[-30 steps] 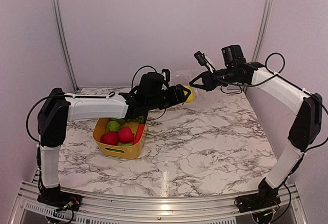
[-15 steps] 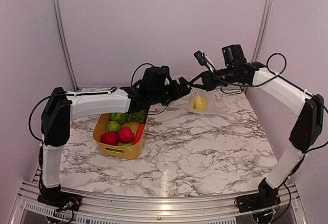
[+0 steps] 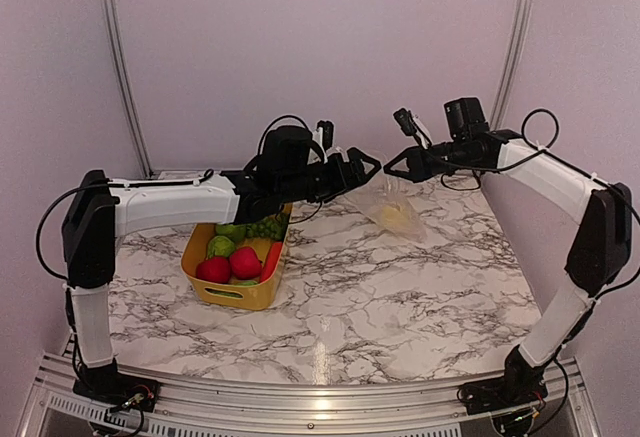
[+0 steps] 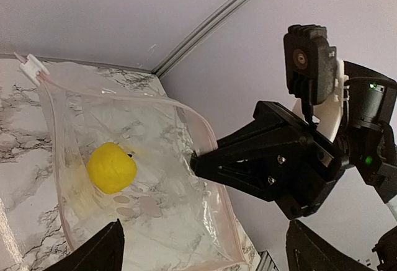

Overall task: Place the food in the zip-top bag and seal the zipper
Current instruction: Place the fake fruit in the zipper food storage bag, then pick up the fake fruit from the bin.

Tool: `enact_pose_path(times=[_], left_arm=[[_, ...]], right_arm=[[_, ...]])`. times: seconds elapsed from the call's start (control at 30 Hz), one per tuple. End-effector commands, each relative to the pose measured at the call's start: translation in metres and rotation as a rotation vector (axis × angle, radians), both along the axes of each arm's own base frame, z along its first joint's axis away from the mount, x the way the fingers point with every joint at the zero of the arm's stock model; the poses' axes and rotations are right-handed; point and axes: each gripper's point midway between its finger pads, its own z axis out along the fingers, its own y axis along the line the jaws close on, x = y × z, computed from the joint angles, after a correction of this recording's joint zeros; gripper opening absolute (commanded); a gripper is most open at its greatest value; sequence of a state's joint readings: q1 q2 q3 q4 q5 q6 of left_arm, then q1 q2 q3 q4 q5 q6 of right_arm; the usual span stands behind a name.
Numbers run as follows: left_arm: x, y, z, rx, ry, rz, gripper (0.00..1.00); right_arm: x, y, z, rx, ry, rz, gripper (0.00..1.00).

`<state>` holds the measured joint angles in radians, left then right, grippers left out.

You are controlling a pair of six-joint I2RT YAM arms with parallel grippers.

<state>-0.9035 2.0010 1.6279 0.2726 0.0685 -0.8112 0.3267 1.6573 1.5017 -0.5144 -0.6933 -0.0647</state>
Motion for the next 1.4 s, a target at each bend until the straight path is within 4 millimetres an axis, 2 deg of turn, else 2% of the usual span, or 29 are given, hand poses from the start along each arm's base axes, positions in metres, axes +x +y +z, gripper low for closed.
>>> enact_pose_path(times=[0.0,0.07,0.17,0.27,0.3,0.4,0.47,0.53,0.63,0.8,0.9,1.07,1.17,1.3,1.37], left_arm=[[-0.044,0.002,0.044,-0.050,-0.156,-0.196,0.93],[-0.055,0.016,0.033,0.010,-0.182,-0.213,0.93],[-0.061,0.048,-0.001,0.179,-0.179,-0.165,0.93],[-0.062,0.086,-0.028,0.358,-0.177,-0.078,0.93],[-0.058,0.105,-0.037,0.429,-0.172,-0.010,0.93],[-0.056,0.145,-0.049,0.570,-0.167,0.101,0.95],[-0.057,0.162,-0.050,0.629,-0.175,0.139,0.96],[-0.059,0.173,-0.050,0.663,-0.183,0.159,0.97],[-0.058,0.190,-0.053,0.709,-0.177,0.216,0.97],[-0.059,0.209,-0.069,0.798,-0.114,0.255,0.97],[-0.059,0.216,-0.079,0.836,-0.073,0.281,0.99],[-0.058,0.245,-0.082,0.875,0.011,0.438,0.99],[-0.059,0.249,-0.085,0.931,0.031,0.428,0.99],[-0.057,0.246,-0.096,1.087,-0.009,0.332,0.99],[-0.053,0.252,-0.101,1.144,-0.019,0.350,0.99]], right_arm=[[0.020,-0.025,0.003,-0.054,-0.094,-0.071,0.00],[0.028,-0.039,0.003,-0.081,-0.121,-0.107,0.00],[0.042,-0.069,0.013,-0.154,-0.201,-0.195,0.00],[0.053,-0.096,0.035,-0.226,-0.317,-0.281,0.00],[0.056,-0.104,0.044,-0.259,-0.361,-0.307,0.00],[0.064,-0.129,0.071,-0.374,-0.496,-0.395,0.00],[0.065,-0.134,0.080,-0.413,-0.548,-0.406,0.00],[0.063,-0.132,0.081,-0.413,-0.552,-0.393,0.00],[0.055,-0.117,0.069,-0.347,-0.502,-0.320,0.00],[0.032,-0.079,0.027,-0.198,-0.378,-0.155,0.00],[0.021,-0.068,0.005,-0.177,-0.344,-0.094,0.00],[0.013,-0.063,-0.002,-0.161,-0.353,-0.044,0.00],[0.010,-0.062,-0.005,-0.154,-0.351,-0.031,0.00],[0.007,-0.057,-0.011,-0.131,-0.331,-0.007,0.00],[0.006,-0.056,-0.012,-0.127,-0.331,-0.002,0.00]])
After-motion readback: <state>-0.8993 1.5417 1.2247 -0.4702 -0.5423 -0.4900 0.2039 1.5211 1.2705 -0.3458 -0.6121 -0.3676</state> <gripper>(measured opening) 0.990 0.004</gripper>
